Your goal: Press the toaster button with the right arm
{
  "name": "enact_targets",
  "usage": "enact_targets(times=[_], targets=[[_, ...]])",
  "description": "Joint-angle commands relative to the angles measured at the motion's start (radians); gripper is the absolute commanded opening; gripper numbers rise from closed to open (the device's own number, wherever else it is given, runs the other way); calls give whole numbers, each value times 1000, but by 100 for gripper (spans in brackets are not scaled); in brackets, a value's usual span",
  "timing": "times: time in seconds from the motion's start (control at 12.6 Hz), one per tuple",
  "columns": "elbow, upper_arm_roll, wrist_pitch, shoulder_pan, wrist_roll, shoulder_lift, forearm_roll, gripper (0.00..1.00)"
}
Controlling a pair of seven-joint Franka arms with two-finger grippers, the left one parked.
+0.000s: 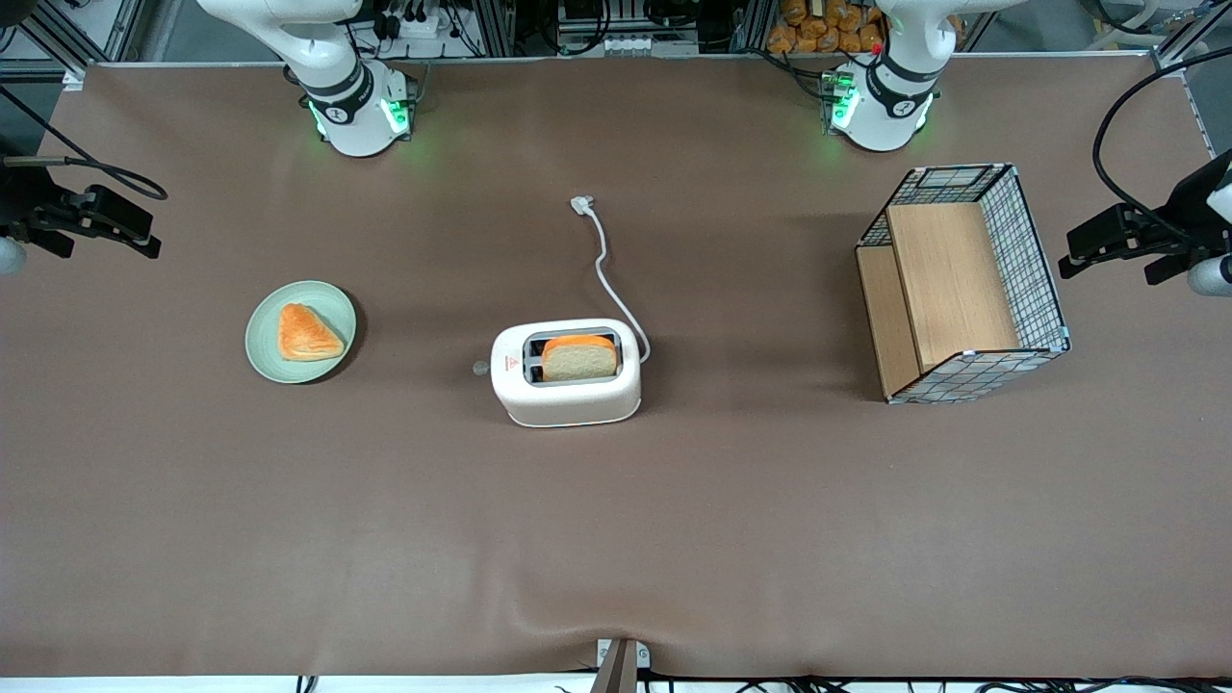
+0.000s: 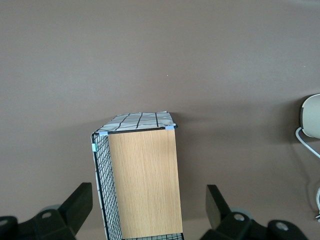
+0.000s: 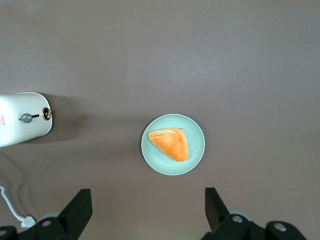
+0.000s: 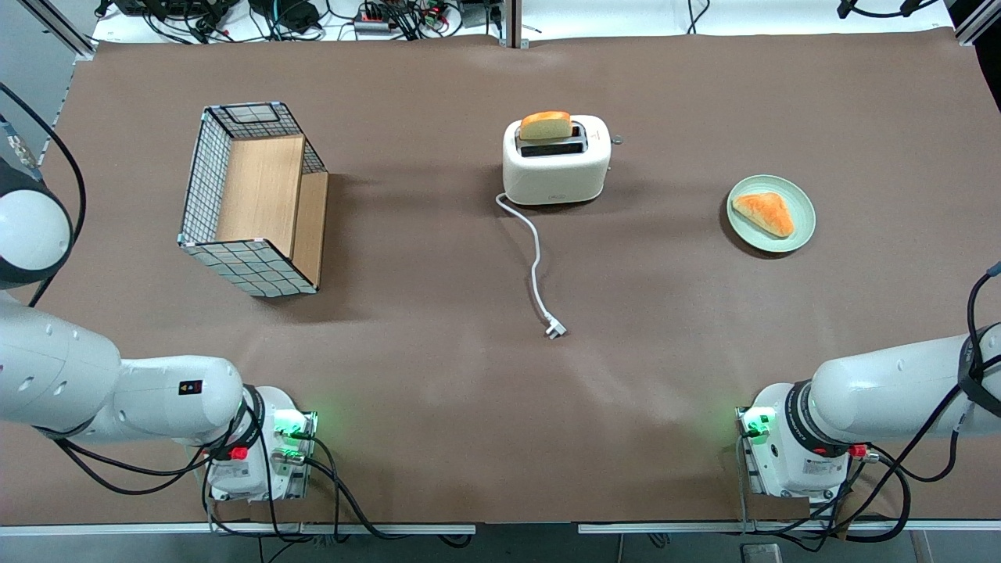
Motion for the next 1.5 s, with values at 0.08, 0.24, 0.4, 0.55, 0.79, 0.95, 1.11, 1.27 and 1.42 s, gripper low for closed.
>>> enact_targets(times=[0.08,0.24,0.4,0.55,0.79,0.95,1.11,1.27,1.42], targets=[[23,12,-18,-12,8,7,14,100],[24,10,-16,-15,7,10,14,100],[24,10,-16,-21,5,10,14,100],[24,10,-16,-25,2,10,16,100],[23,12,-22,-22,-2,17,16,100],[19,12,-58,-22,-5,24,16,100],[13,12,-62,-24,-25,36,16,100],[12,12,-82,-25,-39,37,16,100],[12,12,-82,-27,-42,39,28,100]])
